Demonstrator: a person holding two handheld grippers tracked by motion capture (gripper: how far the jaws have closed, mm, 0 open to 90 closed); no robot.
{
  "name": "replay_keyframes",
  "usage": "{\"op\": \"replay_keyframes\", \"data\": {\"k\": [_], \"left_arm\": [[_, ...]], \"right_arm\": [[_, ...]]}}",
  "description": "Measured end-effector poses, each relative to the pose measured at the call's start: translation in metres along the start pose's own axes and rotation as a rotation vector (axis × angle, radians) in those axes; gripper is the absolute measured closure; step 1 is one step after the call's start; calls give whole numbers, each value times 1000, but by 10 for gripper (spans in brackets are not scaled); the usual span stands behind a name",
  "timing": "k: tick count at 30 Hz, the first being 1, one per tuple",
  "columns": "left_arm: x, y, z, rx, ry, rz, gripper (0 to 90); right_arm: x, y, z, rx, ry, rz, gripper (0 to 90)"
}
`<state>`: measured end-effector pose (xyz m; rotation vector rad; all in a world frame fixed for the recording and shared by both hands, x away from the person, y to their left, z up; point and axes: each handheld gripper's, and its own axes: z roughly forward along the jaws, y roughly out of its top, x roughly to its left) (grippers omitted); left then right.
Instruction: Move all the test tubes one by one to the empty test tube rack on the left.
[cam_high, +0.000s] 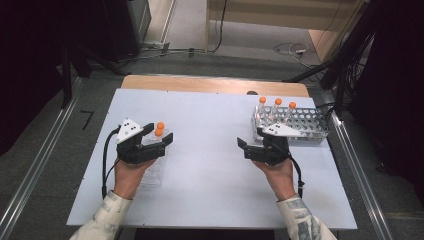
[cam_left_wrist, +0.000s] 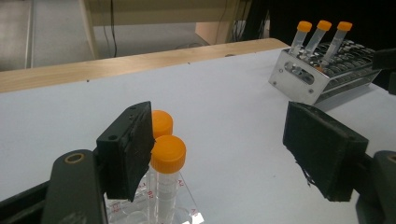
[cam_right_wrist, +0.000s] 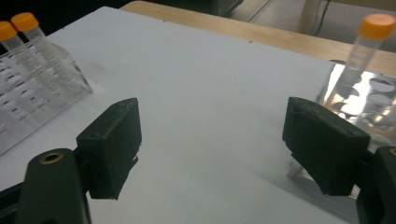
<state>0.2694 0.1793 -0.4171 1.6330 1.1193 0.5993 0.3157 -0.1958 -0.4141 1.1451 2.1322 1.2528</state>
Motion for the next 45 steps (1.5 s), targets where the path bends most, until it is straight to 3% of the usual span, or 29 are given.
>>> {"op": "replay_keyframes", "data": {"k": [23,45], "left_arm": [[2,0,-1,-1,8,-5,247],[2,-1,0,0,11,-8,248]], "right_arm": [[-68,1,-35,-47,-208,120,182],[-100,-5,-23,-29,-350,164,221]]}}
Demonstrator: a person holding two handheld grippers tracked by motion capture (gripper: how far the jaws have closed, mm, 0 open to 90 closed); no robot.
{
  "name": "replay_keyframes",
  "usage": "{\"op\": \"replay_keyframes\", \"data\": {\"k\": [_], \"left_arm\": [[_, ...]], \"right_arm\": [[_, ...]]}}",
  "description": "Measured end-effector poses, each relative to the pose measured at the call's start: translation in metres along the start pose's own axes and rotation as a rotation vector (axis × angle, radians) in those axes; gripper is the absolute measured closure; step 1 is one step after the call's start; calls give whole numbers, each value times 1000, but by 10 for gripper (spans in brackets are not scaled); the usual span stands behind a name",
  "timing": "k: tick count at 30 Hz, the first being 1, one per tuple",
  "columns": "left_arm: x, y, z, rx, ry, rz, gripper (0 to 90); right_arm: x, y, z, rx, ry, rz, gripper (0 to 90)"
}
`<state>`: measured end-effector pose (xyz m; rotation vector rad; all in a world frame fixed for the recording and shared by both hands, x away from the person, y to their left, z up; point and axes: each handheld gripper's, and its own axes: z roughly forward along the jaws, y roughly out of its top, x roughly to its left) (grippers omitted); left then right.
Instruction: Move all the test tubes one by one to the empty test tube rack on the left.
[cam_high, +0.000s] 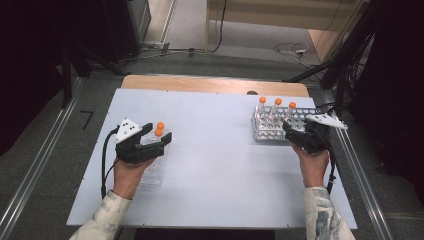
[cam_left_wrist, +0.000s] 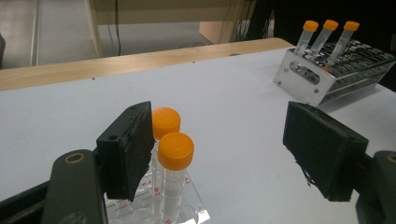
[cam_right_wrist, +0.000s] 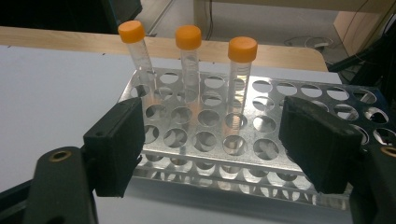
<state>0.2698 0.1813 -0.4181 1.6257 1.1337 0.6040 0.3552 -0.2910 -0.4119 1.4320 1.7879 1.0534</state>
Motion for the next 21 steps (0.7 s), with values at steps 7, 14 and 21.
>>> {"op": "replay_keyframes", "data": {"k": [7,14,21], "left_arm": [[0,1,0,-2,0,-2,248],[1,1,0,-3,-3,-2,249],[1,1,0,-4,-3,-3,250]], "right_arm": [[0,1,20,-8,-55,-9,290],[-4,3,46,-1,-92,-17,382],[-14,2,62,-26,-98,38,519]]}}
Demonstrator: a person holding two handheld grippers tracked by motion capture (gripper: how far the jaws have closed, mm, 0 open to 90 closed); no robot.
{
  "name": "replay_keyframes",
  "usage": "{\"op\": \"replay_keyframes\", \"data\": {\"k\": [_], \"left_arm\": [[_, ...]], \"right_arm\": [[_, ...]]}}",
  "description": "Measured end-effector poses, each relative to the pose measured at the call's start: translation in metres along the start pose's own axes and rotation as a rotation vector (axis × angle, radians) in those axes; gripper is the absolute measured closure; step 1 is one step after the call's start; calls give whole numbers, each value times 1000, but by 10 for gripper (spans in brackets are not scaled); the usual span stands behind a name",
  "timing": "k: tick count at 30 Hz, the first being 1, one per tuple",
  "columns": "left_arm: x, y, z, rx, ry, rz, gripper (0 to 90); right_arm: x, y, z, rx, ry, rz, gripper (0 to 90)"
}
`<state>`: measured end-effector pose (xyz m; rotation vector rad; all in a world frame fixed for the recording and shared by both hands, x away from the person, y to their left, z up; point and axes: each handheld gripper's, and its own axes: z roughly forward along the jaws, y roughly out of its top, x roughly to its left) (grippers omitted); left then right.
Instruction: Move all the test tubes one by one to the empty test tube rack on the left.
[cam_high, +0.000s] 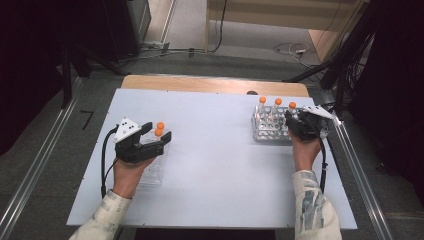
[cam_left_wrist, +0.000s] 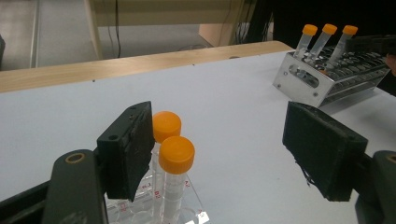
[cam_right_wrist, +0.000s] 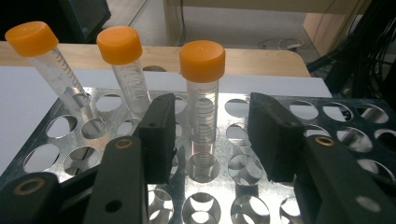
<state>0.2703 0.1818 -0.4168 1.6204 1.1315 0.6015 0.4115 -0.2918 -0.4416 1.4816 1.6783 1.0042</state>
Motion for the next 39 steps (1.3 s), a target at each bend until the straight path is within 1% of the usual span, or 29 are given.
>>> {"op": "replay_keyframes", "data": {"k": [1,3,5,6,8,12,15,18,20,27,31,33,37,39], "left_arm": [[0,0,0,0,0,1,250],[-1,0,1,3,-1,1,250],[-1,0,1,7,-1,2,251],[-1,-1,1,8,-2,2,252],[-1,-1,1,8,-1,4,252],[0,0,0,1,-1,0,251],[0,0,0,3,1,1,252],[0,0,0,4,1,0,252],[0,0,0,1,0,-1,252],[-1,-1,1,6,1,0,251],[0,0,0,0,3,0,251],[0,0,0,-1,4,-3,249],[0,0,0,0,8,1,234],[-1,0,0,0,8,3,228]], "right_arm": [[0,0,2,-3,11,8,525],[2,-1,6,-1,20,9,538],[4,-2,9,7,7,-3,547],[4,-2,11,17,6,4,548],[3,0,13,14,5,12,572],[5,5,16,16,-7,0,618],[5,5,18,15,-4,7,652],[6,3,21,25,-11,1,695],[6,3,21,25,-17,3,706],[4,3,21,24,-22,6,714],[5,5,19,8,-19,-2,716],[8,5,18,6,-31,-22,715],[8,6,17,-5,-30,-12,716],[8,7,15,-14,-29,-16,716]]}}
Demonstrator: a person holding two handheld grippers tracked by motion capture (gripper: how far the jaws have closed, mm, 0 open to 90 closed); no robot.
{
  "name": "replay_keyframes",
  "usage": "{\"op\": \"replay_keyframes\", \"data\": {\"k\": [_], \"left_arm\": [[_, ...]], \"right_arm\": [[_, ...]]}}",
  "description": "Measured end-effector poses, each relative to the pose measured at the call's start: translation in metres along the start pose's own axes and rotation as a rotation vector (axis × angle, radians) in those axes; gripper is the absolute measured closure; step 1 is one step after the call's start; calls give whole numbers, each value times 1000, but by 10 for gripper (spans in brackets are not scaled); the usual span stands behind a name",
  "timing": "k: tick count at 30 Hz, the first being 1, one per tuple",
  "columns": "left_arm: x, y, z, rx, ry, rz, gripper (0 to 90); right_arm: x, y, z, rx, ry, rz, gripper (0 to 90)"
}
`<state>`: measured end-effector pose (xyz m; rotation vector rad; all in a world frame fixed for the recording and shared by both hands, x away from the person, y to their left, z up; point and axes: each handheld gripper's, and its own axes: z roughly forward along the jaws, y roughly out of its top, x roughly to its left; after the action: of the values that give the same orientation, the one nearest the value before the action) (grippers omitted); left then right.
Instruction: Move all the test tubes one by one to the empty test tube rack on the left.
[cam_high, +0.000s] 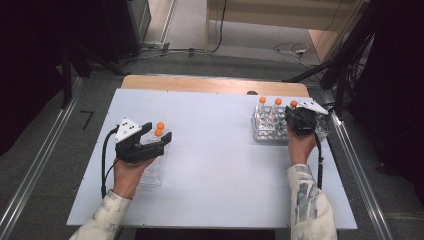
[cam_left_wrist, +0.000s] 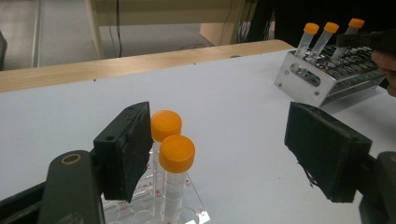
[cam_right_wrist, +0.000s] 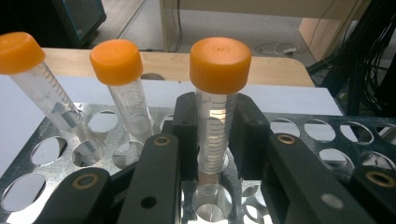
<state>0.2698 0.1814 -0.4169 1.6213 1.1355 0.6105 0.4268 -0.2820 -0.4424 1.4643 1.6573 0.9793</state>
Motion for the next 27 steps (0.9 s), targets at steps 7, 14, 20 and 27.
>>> {"op": "replay_keyframes", "data": {"k": [7,14,20,27], "left_arm": [[-1,0,1,6,4,4,203],[-1,0,2,8,2,5,179],[-1,0,1,4,1,3,179],[-1,1,0,-1,2,1,179]], "right_arm": [[-2,3,-4,-14,-2,-1,717],[0,18,-18,-62,3,-20,718],[-1,27,-32,-100,5,-23,718],[-1,34,-53,-117,31,-34,718]]}}
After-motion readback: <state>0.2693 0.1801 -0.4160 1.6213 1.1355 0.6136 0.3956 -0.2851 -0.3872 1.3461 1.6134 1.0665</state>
